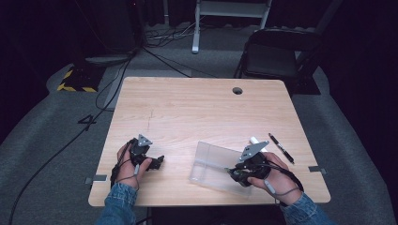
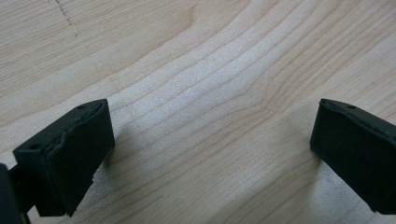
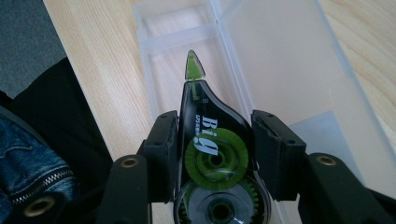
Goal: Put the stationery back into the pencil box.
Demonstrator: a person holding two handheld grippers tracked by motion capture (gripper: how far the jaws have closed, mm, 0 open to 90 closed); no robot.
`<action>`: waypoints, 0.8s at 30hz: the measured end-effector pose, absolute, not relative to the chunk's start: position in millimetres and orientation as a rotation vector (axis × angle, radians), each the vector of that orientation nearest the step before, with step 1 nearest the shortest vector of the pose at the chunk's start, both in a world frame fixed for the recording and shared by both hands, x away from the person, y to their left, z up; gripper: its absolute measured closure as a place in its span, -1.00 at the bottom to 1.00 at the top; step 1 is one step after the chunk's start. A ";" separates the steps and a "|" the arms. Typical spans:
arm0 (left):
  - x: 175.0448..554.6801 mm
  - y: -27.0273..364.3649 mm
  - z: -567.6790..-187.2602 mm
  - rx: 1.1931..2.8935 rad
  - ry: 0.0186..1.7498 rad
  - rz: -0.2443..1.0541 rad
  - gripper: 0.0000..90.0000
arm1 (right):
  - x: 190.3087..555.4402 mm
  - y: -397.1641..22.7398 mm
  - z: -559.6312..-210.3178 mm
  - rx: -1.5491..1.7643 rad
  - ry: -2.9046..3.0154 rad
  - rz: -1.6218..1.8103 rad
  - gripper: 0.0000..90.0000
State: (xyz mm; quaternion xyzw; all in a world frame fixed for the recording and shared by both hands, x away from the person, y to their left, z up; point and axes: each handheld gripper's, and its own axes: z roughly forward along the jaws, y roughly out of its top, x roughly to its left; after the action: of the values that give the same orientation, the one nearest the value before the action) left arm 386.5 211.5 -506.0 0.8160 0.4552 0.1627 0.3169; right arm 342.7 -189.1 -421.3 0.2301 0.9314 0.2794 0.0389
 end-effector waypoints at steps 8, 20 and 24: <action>386.6 211.5 -506.1 2.148 1.198 0.429 -1.00 | 342.8 -187.1 -430.5 0.696 2.893 0.816 0.19; 386.6 211.5 -506.0 2.148 1.198 0.429 -1.00 | 341.7 -182.1 -443.8 0.669 2.944 0.746 0.19; 386.6 211.5 -506.1 2.148 1.198 0.429 -1.00 | 341.9 -181.7 -444.5 0.668 2.946 0.743 0.19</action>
State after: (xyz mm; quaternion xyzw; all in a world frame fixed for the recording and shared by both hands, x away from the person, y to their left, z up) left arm 386.6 211.5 -506.1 0.8160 0.4552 0.1628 0.3169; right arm 341.9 -181.7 -444.5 0.2147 0.9469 0.2388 0.0156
